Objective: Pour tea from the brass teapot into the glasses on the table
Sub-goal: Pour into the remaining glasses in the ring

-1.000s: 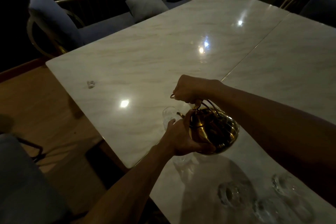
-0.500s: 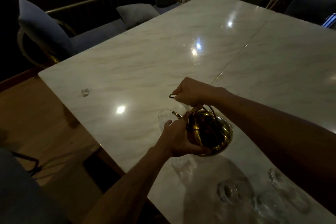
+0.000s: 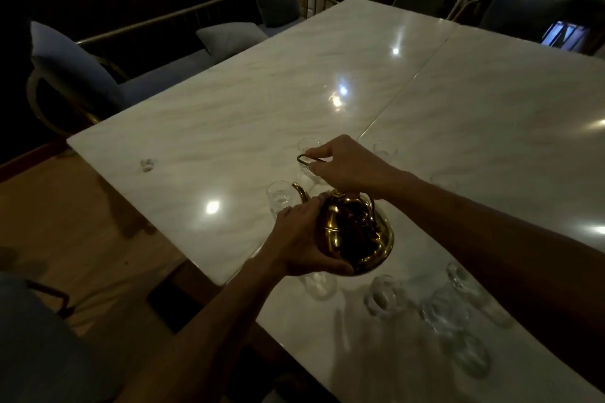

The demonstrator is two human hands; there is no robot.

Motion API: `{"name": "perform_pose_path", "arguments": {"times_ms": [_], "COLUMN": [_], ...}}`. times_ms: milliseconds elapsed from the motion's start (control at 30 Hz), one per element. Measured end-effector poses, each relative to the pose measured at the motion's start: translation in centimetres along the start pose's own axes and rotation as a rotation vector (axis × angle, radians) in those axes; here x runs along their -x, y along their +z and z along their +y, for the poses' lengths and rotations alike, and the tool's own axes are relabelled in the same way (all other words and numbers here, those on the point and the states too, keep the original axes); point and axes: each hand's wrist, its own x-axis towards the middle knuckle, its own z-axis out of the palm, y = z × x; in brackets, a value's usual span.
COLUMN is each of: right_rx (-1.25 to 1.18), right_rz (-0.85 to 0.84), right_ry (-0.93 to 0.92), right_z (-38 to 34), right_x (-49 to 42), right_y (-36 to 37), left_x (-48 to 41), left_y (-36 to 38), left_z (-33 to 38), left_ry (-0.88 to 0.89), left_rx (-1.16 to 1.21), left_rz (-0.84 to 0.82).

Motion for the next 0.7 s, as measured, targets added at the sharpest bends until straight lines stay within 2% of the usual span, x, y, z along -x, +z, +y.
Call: {"name": "perform_pose_path", "arguments": {"times_ms": [233, 567, 700], "right_rx": [-0.079, -0.221, -0.160], "right_rz": [0.030, -0.045, -0.075], "right_ry": [0.078, 0.379, 0.450], "right_z": [0.3, -0.6, -0.8], "right_x": [4.2, 5.7, 5.6], "right_y": [1.0, 3.7, 4.7], "left_x": [2.9, 5.2, 5.7], "left_y": [0.5, 1.5, 1.6], "left_z": [1.8, -0.5, -1.6], "left_ry": [0.074, 0.098, 0.089], "left_rx": [0.036, 0.173, 0.196], "left_rz": [-0.065, -0.281, -0.350]}}
